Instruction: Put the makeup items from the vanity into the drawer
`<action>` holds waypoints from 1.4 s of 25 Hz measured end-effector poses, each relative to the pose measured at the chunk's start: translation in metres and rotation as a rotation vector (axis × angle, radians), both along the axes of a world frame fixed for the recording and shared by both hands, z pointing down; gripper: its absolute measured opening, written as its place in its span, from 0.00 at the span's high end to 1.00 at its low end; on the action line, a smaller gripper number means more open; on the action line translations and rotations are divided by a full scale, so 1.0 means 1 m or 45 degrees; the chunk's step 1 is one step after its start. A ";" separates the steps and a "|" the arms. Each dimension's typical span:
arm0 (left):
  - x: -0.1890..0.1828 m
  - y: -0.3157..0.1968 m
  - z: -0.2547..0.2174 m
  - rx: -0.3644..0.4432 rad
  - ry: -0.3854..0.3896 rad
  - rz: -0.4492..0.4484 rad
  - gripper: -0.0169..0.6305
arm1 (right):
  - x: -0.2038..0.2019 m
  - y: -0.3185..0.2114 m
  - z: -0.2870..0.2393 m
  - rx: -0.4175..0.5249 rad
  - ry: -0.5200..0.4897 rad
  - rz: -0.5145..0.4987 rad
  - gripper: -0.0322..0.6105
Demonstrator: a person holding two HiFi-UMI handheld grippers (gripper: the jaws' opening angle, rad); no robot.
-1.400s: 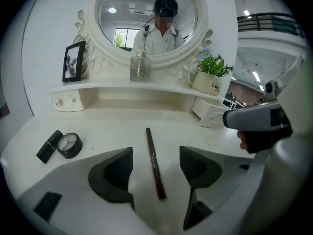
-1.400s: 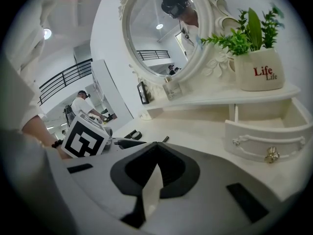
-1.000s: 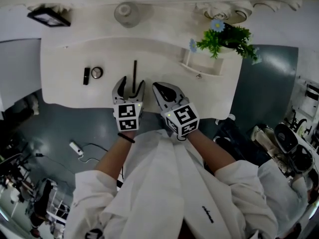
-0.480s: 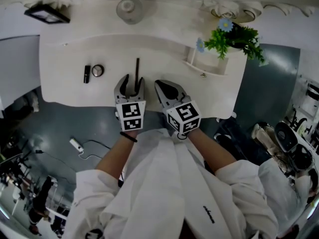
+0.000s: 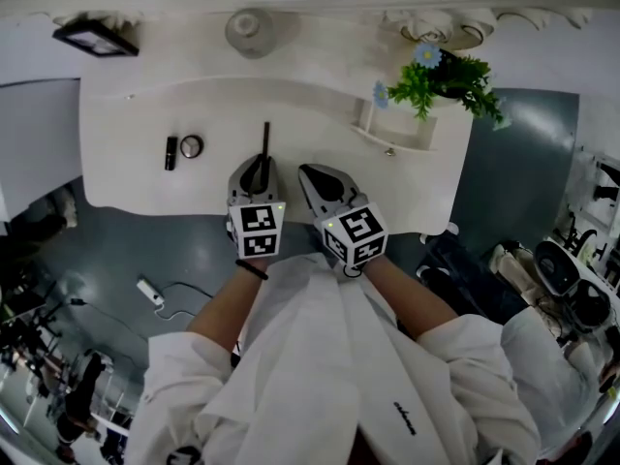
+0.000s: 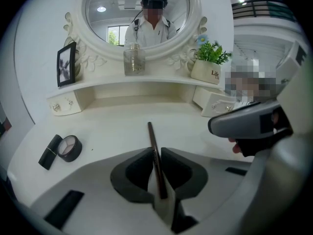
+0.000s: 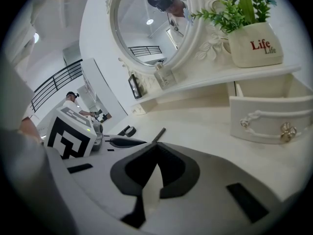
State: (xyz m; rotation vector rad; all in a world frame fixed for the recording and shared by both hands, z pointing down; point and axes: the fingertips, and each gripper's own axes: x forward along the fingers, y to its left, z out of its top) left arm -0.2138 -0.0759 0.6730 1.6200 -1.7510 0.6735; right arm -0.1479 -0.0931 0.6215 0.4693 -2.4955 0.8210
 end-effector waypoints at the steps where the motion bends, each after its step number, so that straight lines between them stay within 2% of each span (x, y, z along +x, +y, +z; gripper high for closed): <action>1: 0.000 0.000 0.000 -0.001 0.003 0.001 0.88 | 0.001 0.000 -0.001 0.003 -0.001 0.001 0.92; 9: 0.002 -0.001 -0.002 -0.001 0.053 -0.008 0.89 | 0.006 -0.002 -0.005 0.012 -0.002 0.016 0.92; 13: 0.014 -0.007 -0.017 0.035 0.074 0.017 0.89 | 0.017 -0.009 -0.009 0.018 -0.003 0.062 0.92; 24: 0.085 -0.052 -0.071 0.177 0.158 0.188 0.89 | 0.068 -0.049 -0.042 0.107 -0.022 0.244 0.92; 35: 0.145 -0.089 -0.095 0.228 0.166 0.363 0.89 | 0.126 -0.088 -0.069 0.178 -0.045 0.429 0.92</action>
